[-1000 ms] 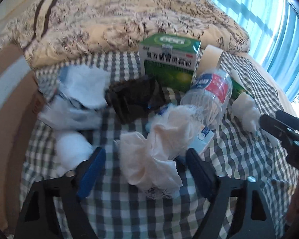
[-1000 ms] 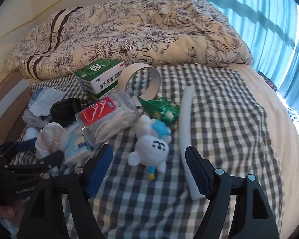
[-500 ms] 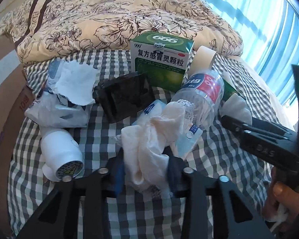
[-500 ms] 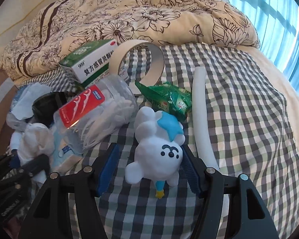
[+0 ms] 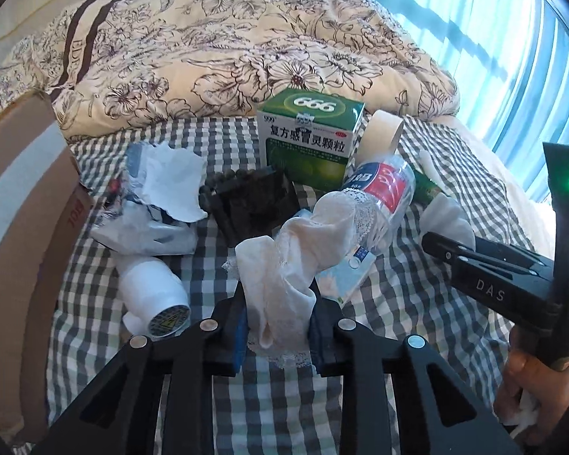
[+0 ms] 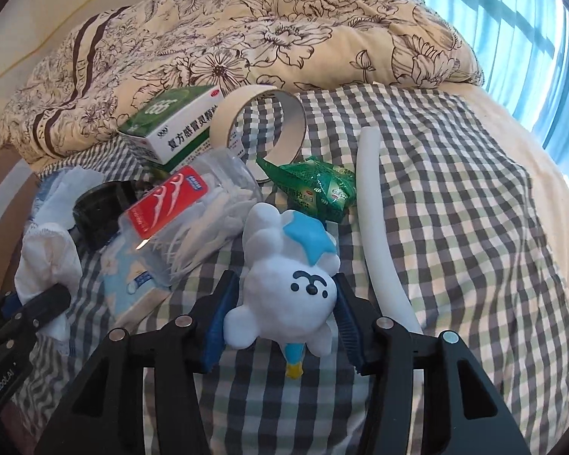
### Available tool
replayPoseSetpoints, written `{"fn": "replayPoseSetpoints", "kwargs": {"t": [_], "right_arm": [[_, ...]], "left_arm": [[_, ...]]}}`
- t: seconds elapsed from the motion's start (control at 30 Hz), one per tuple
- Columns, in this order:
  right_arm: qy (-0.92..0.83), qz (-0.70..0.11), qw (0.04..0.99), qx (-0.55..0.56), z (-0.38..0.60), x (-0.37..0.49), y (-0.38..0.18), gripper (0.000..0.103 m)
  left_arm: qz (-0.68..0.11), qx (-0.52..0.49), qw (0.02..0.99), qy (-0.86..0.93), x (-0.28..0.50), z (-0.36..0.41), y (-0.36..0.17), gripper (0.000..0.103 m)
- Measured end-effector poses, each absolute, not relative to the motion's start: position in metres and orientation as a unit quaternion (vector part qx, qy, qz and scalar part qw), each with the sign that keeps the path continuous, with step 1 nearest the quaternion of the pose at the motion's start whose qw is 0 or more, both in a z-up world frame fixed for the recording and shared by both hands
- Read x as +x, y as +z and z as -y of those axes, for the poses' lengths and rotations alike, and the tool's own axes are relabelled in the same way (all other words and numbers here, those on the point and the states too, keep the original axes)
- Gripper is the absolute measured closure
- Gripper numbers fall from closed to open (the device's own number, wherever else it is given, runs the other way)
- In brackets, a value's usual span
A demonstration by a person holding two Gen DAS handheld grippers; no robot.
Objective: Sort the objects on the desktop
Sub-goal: 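Close the right gripper on the plush toy while the left gripper grasps the lace cloth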
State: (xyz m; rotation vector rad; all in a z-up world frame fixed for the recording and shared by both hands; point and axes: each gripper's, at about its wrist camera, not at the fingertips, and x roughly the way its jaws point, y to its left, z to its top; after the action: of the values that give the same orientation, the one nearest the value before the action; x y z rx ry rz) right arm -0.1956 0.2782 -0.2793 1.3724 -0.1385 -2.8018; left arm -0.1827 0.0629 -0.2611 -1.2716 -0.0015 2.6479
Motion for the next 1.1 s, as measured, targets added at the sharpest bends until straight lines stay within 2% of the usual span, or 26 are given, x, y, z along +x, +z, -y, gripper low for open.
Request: {"fn": "replayPoseSetpoints", "kwargs": {"t": [0.4,1.1], "right_arm": [[-0.909,0.051,0.015,0.412,-0.273,-0.145,-0.236,0.053],[-0.946,0.05,0.052,0.316,-0.233,-0.025,-0.113,0.053]], "left_arm": [[0.007,-0.408,0.088,0.909,-0.15,-0.057,-0.219,0.077],[0.008,-0.328,0.055,0.943,-0.046,-0.032,-0.103,0.077]]}}
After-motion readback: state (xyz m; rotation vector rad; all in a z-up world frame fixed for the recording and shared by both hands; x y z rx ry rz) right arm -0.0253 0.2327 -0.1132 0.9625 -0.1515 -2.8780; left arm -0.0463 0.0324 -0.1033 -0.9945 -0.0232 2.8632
